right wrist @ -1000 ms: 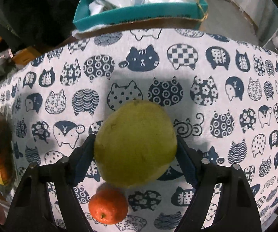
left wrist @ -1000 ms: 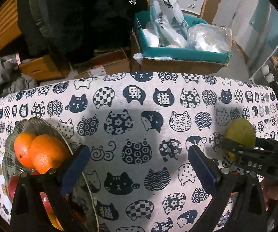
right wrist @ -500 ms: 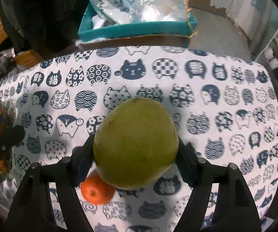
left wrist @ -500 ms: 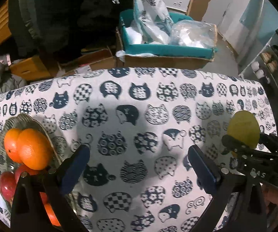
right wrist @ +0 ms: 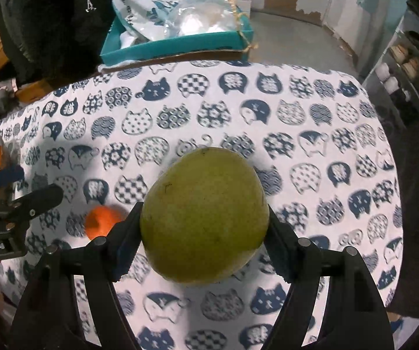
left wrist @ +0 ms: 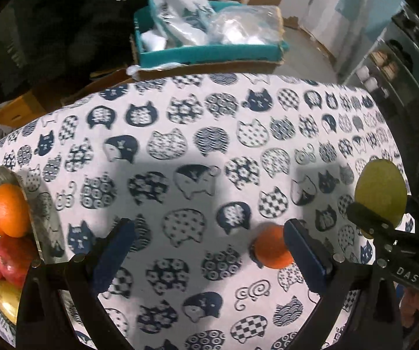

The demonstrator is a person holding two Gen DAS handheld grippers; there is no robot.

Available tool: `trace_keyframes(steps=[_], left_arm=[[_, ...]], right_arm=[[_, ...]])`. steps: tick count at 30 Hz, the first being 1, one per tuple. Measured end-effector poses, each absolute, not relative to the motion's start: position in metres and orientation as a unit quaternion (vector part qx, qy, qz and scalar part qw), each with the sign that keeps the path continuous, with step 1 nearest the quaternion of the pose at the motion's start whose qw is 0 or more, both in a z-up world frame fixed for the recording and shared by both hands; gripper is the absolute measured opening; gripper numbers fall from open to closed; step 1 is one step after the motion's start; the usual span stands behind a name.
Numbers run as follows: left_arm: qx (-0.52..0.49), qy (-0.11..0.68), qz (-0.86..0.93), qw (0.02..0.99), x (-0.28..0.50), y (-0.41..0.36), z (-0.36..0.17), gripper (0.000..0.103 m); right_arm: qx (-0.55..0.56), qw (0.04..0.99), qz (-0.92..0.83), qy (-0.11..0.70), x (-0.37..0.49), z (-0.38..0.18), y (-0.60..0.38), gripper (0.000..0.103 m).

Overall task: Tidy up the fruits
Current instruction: 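Close the left tool on the small tangerine while the right tool lifts the pear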

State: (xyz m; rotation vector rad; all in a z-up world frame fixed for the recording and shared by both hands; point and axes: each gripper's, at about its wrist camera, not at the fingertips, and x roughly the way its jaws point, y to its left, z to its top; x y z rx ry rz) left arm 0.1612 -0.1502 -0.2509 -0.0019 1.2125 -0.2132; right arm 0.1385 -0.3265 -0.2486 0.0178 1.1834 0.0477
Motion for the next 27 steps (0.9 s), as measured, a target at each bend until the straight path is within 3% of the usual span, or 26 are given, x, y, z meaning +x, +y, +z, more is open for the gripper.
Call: trace_keyframes(steps=[17,20,27], left_arm=[[0.024,0.591,-0.143,0.793,0.147,-0.204,-0.279,0.101],[0.036,0.594,-0.145,0.79,0.146,-0.209,-0.284,0.095],[0.041,0.604,-0.156,0.78,0.144,-0.215,-0.294,0.061]], right_arm=[[0.049,0.822,0.002,0.567,0.113,-0.262,-0.367,0.076],[0.052,0.822,0.002,0.567,0.113,-0.262,-0.367,0.076],[0.055,0.822,0.004,0.566,0.114,-0.263,-0.369,0.076]])
